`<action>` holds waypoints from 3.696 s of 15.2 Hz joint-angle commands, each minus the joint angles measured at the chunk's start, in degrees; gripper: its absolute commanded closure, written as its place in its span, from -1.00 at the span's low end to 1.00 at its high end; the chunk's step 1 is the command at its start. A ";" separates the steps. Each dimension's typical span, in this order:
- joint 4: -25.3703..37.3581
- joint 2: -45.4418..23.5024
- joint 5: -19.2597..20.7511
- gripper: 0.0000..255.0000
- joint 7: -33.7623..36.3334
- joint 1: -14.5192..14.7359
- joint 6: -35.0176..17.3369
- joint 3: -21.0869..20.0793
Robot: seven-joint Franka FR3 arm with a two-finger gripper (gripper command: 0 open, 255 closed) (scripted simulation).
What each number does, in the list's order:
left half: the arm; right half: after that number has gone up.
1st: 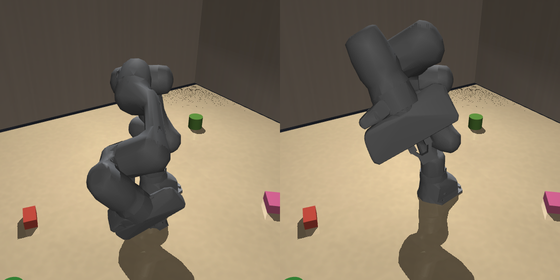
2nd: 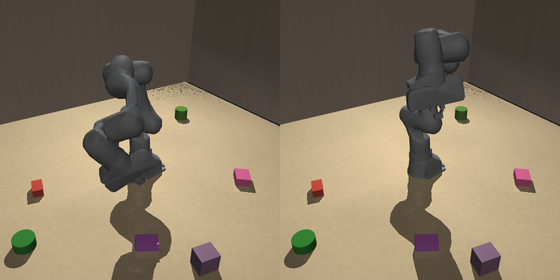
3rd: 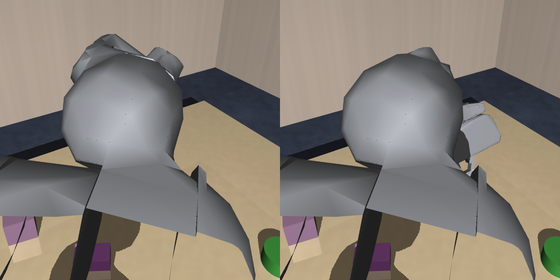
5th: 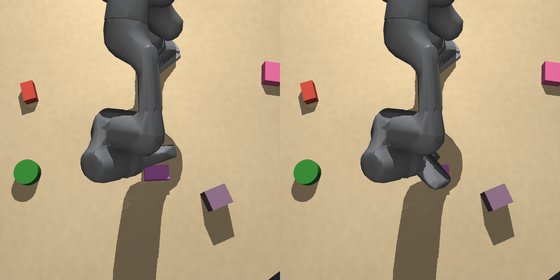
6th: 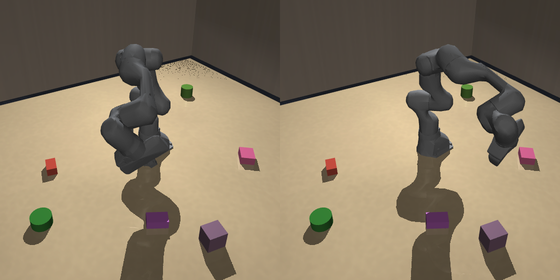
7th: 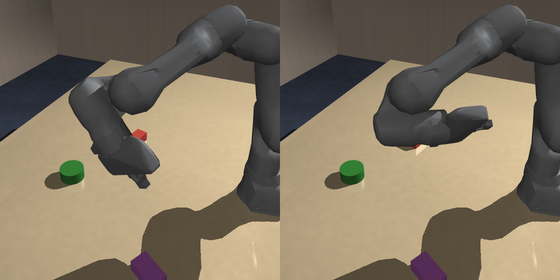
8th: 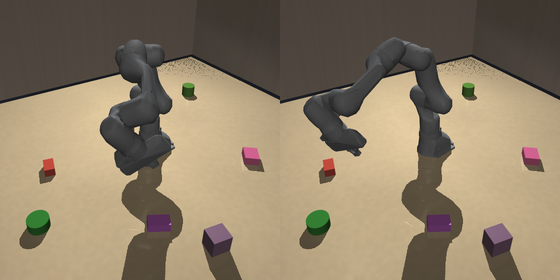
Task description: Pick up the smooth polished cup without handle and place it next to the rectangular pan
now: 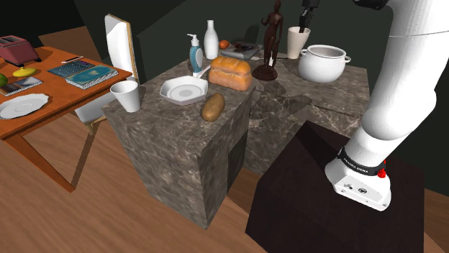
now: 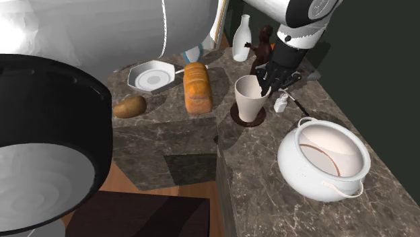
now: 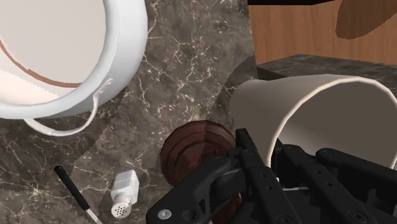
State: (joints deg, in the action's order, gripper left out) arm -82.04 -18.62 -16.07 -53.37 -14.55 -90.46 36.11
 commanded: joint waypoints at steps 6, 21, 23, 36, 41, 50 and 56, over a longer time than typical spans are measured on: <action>3.64 0.85 0.41 1.00 1.79 0.57 4.11 -0.12; -12.74 14.96 6.87 1.00 23.89 16.76 -3.52 -7.82; -13.53 15.64 7.06 1.00 26.69 18.30 -4.12 -9.13; -11.67 13.89 6.12 1.00 43.32 27.17 -6.43 -17.14; -7.61 10.58 5.32 1.00 49.08 30.22 -6.45 -19.79; 5.55 0.84 3.91 1.00 58.81 35.14 -4.36 -23.72; 19.76 -8.66 3.07 1.00 64.70 37.55 -0.47 -25.67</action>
State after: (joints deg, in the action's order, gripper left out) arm -64.31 -26.09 -12.95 10.33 22.58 -91.60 10.69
